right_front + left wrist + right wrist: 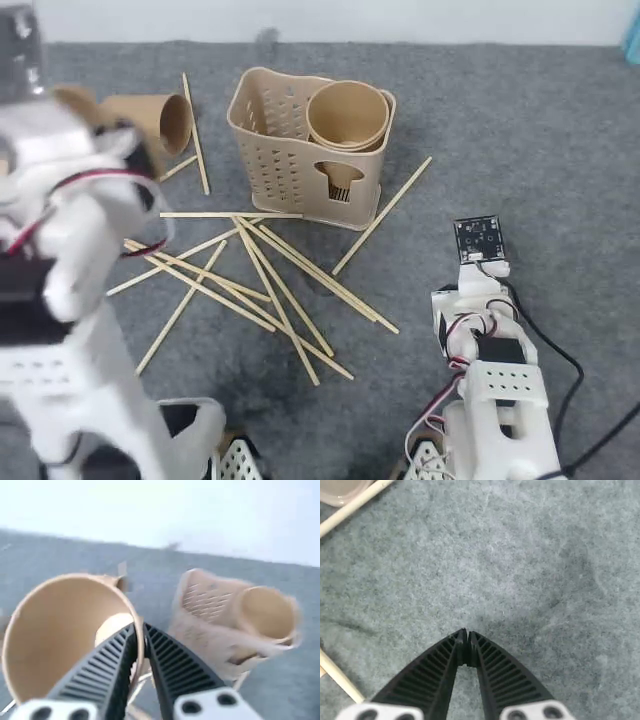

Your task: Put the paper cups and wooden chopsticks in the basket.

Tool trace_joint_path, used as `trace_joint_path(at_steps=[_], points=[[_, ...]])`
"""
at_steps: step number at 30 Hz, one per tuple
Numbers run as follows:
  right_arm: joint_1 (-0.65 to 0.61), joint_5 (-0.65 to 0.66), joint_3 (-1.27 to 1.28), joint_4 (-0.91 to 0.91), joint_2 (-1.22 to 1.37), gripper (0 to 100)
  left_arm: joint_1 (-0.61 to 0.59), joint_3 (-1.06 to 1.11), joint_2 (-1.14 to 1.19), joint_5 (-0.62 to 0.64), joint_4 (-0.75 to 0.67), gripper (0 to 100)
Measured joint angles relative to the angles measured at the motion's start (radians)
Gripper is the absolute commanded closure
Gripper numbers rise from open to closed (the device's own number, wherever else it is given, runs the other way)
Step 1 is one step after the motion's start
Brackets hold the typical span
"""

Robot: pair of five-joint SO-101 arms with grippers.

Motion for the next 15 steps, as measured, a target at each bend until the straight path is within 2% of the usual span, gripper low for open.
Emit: trace_joint_path(at_steps=[6, 12, 15], points=[[0.0, 0.0, 0.0, 0.0, 0.0, 99.0, 0.201, -0.341, 0.364, 0.043, -0.002, 99], [0.0, 0.0, 0.0, 0.0, 0.0, 99.0, 0.325, -0.74, 0.709, 0.049, -0.012, 99], [0.0, 0.044, 0.0, 0.0, 0.0, 99.0, 0.374, -0.937, 0.833, 0.049, -0.034, 99]])
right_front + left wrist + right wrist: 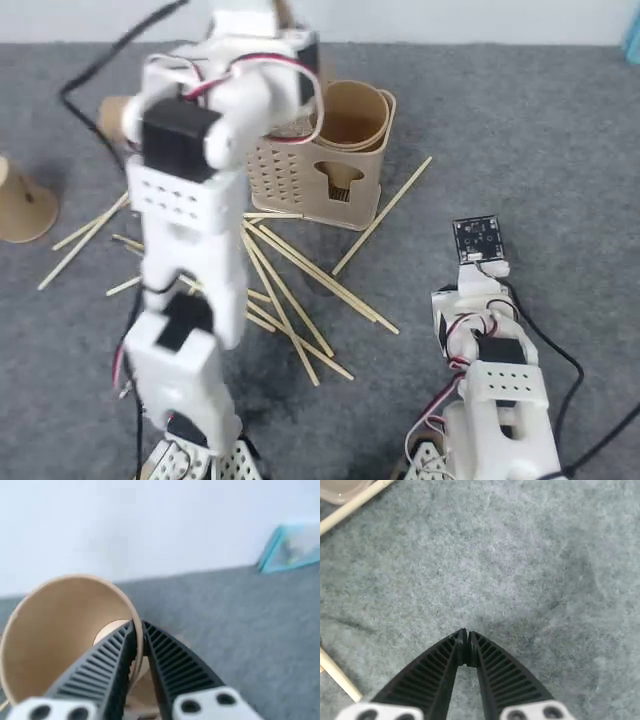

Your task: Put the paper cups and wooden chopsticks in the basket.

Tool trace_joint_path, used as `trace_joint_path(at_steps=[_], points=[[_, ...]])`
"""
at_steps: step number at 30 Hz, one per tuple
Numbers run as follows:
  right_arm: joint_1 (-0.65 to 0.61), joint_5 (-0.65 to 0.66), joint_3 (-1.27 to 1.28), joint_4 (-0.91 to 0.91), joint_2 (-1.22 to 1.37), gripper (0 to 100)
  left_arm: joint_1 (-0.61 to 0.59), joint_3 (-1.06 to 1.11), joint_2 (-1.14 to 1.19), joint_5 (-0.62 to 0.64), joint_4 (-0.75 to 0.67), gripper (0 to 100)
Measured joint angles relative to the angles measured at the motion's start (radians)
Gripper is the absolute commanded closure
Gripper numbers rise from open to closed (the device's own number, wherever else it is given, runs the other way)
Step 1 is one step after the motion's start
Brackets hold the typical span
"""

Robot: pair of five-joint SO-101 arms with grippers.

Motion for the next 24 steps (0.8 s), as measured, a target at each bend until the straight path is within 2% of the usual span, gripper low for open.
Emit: trace_joint_path(at_steps=[5, 14, 24], points=[[0.0, 0.064, 0.0, 0.0, 0.0, 99.0, 0.072, -0.196, 0.138, -0.011, -0.009, 99], [0.0, 0.068, 0.006, -0.038, 0.0, 99.0, 0.094, -0.261, 0.204, -0.272, 0.086, 99], [0.0, 0.074, 0.006, -0.054, 0.0, 99.0, 0.098, -0.261, 0.204, -0.29, 0.091, 99]])
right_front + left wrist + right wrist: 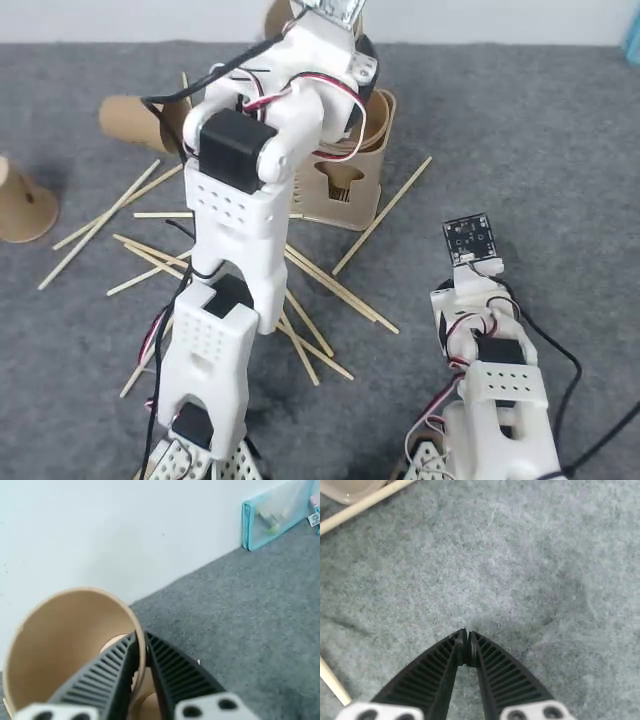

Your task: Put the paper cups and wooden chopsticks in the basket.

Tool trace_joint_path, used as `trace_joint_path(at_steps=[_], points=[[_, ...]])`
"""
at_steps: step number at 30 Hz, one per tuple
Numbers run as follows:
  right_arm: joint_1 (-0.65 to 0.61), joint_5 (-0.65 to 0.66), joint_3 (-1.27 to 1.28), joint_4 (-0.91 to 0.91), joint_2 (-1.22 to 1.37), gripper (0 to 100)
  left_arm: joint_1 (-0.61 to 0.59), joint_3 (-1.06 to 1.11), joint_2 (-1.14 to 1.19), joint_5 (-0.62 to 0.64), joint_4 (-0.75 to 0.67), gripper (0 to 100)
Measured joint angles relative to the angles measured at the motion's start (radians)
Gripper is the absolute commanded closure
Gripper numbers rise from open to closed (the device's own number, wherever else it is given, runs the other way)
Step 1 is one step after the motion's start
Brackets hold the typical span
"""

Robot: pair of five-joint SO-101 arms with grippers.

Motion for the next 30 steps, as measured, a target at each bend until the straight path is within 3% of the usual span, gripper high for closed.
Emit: trace_joint_path(at_steps=[16, 30], points=[[-0.002, 0.003, 0.0, 0.0, 0.0, 99.0, 0.006, 0.23, 0.002, 0.0, 0.0, 99], [-0.002, 0.003, 0.0, 0.0, 0.0, 99.0, 0.057, 0.25, -0.031, -0.006, 0.0, 99]])
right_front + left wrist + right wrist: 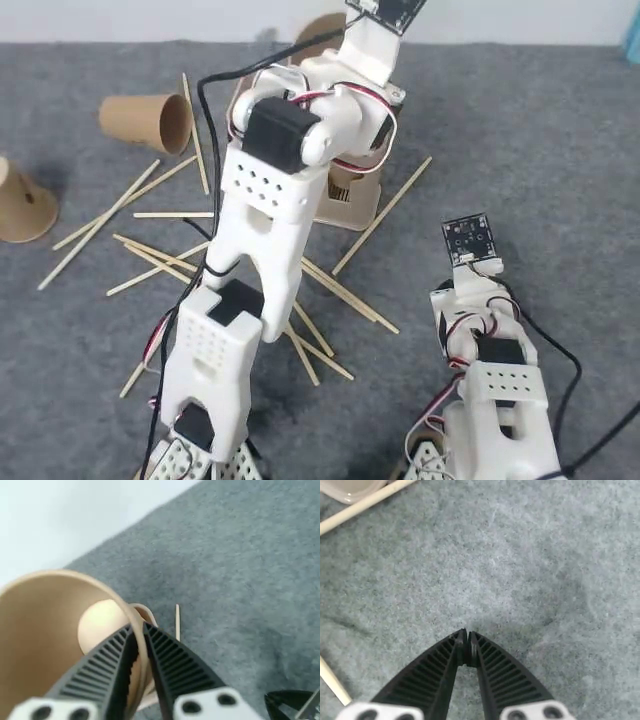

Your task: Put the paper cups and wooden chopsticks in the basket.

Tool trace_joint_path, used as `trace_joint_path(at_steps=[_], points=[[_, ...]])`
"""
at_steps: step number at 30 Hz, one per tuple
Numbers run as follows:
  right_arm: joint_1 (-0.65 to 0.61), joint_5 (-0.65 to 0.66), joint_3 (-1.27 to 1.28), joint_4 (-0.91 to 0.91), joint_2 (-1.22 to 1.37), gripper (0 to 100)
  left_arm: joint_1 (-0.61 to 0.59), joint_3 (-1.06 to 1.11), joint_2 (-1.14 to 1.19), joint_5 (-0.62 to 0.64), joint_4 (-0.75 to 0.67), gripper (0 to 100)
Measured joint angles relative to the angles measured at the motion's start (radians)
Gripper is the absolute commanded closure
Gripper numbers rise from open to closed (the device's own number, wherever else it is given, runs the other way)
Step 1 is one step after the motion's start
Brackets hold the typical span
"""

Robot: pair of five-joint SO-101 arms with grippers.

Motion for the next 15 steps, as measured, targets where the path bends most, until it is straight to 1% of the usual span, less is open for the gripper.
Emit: trace_joint_path(at_steps=[8, 12, 15], points=[[0.0, 0.0, 0.0, 0.0, 0.0, 99.0, -0.012, 0.222, -0.064, -0.003, 0.0, 99], [0.0, 0.0, 0.0, 0.0, 0.0, 99.0, -0.009, 0.374, -0.166, -0.117, 0.0, 99], [0.0, 0.0, 0.0, 0.0, 0.0, 99.0, -0.009, 0.46, -0.222, -0.147, 0.0, 99]])
